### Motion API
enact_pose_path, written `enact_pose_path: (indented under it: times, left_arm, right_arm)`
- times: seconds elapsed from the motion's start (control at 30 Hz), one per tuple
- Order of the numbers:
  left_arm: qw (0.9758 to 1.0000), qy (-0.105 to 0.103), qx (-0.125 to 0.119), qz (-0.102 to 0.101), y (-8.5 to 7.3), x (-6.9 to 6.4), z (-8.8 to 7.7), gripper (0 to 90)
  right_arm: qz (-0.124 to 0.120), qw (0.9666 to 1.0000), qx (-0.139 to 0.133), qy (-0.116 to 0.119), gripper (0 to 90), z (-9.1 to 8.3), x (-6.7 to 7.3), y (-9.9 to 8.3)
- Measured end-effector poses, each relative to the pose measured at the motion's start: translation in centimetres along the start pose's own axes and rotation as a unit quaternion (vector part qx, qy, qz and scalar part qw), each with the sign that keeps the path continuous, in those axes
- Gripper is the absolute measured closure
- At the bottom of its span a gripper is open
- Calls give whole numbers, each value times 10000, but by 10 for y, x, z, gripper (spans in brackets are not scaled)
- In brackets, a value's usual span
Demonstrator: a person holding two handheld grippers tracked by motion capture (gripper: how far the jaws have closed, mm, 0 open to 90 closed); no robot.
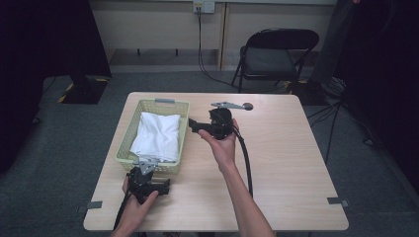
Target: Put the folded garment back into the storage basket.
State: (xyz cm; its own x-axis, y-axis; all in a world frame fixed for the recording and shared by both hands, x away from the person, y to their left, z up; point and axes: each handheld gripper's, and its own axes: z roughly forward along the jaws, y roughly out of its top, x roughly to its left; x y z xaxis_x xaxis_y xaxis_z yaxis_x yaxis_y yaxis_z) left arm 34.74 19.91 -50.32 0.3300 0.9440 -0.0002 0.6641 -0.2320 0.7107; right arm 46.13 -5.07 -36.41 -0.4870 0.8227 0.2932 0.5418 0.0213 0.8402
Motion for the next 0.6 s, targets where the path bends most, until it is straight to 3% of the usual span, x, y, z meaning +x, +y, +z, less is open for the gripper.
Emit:
enact_pose_path:
  times: [0.37,0.6]
  left_arm:
    - [10000,-2,2,-2,0,0,0,1]
    - [10000,28,-2,-33,0,-1,0,0]
  right_arm:
    - [59,9998,-114,-165,69,-20,-15,-4]
    - [121,9989,-142,-434,72,-39,-33,-14]
